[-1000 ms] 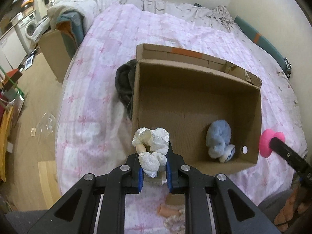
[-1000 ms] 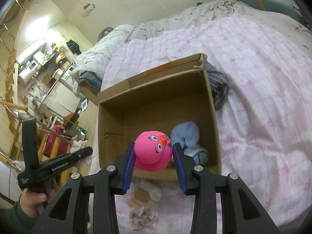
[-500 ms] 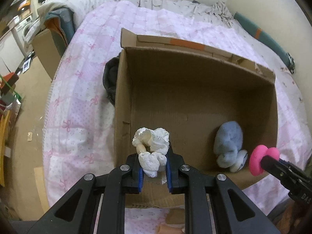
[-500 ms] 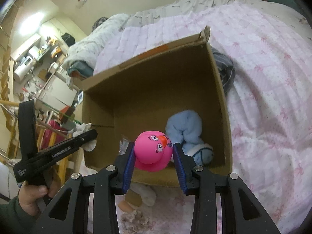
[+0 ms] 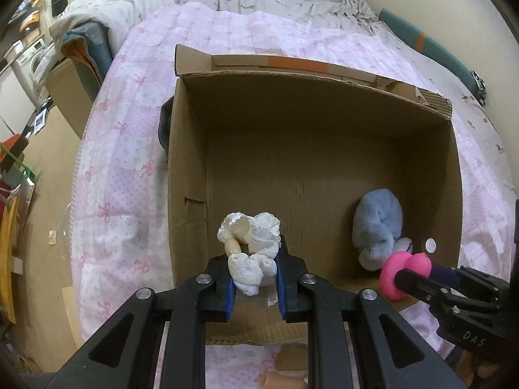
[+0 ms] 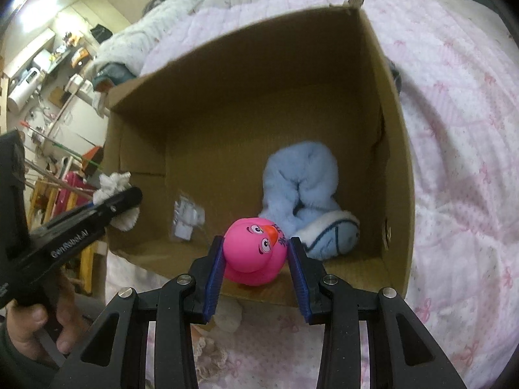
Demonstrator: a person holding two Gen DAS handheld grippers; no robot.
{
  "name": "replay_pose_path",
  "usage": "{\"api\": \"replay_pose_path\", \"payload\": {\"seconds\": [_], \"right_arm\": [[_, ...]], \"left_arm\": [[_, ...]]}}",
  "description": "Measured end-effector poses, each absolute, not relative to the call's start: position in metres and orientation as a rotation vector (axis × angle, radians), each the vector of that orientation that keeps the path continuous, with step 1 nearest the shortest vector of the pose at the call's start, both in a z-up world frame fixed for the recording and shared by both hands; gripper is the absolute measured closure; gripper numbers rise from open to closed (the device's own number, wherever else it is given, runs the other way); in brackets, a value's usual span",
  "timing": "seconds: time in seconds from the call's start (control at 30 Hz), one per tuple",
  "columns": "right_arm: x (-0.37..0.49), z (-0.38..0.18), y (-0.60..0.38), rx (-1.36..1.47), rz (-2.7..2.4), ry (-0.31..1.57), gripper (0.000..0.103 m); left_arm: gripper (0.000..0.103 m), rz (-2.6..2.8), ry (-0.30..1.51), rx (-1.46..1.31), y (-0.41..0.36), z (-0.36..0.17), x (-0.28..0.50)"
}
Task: Organize soft objects
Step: 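Carry scrunchie and duck over the box and open both tools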
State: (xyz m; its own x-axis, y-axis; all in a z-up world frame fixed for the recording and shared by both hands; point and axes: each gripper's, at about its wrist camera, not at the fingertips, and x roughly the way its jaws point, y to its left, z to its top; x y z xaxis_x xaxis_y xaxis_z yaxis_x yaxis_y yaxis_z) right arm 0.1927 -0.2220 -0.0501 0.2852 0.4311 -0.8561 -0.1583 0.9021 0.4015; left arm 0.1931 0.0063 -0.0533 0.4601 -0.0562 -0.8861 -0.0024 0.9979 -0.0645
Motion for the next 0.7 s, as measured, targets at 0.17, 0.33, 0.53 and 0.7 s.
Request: {"api": "replay_pose_path", "payload": {"seconds": [0.17, 0.33, 0.53, 0.7], "right_arm": [[0.1925, -0.0501, -0.2218, 0.258, 0.396, 1.22, 0.062], [0.1941, -0.051, -0.2208, 0.261, 0.395, 1.224, 0.062], [0.1949, -0.0514, -0.2213, 0.27, 0.394, 1.227, 0.062], [0.1947, -0.0527, -0.2211, 0.269, 0.39, 1.236, 0.062]], "left_arm": [[0.086, -0.037, 1.093, -0.058, 0.0059, -0.0535, 0.1923], [0.085, -0.044, 1.099, -0.064, 0.0068, -0.0562, 0.1937], [0.079, -0.045, 1.099, -0.058, 0.0052, -0.058, 0.1935], [0.064, -0.044, 1.1, -0.064, 0.0056, -0.0575, 0.1937]]}}
